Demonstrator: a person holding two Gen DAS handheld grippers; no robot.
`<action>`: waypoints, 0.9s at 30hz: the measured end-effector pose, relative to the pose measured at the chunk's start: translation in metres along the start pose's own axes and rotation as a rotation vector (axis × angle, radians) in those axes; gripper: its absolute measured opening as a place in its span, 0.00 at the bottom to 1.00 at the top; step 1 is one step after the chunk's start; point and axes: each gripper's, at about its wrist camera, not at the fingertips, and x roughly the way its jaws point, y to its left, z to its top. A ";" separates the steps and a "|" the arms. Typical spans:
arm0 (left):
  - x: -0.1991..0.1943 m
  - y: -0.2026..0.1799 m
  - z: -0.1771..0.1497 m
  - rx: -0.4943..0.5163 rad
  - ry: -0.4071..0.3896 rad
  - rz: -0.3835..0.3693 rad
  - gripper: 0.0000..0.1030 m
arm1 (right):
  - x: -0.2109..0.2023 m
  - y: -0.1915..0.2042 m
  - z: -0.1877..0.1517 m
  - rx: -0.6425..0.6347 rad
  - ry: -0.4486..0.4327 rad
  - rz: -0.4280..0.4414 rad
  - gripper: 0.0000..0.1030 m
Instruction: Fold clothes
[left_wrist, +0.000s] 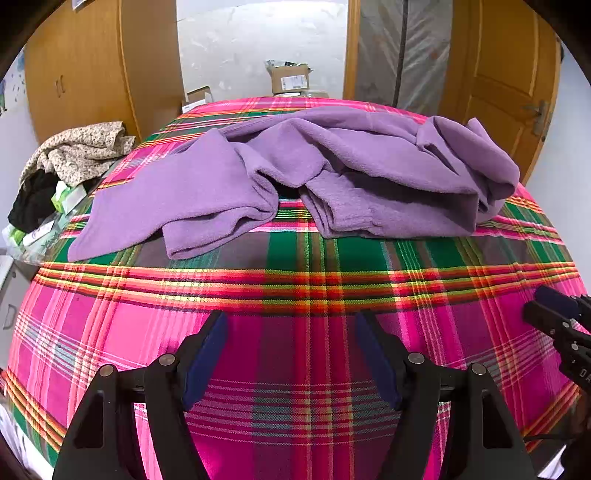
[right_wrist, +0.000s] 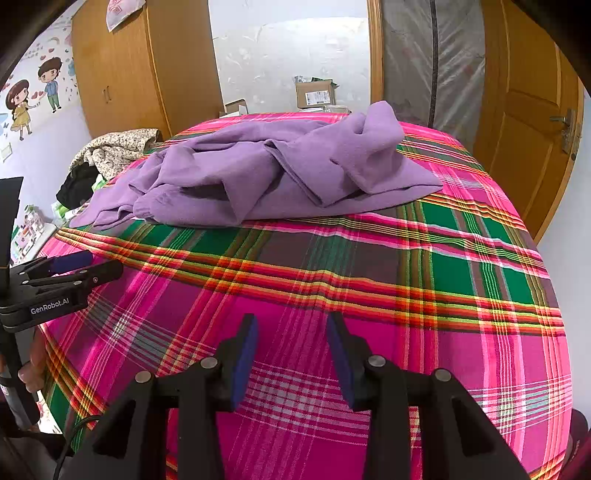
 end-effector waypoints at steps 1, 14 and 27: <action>0.000 0.000 0.000 -0.001 0.000 -0.001 0.71 | 0.000 0.000 0.000 -0.001 0.000 0.001 0.38; 0.000 0.000 -0.001 -0.004 -0.001 0.008 0.72 | 0.002 0.000 0.001 -0.007 0.002 0.009 0.43; 0.000 0.001 -0.002 -0.007 -0.007 0.012 0.72 | 0.002 0.005 0.001 -0.025 0.008 0.012 0.48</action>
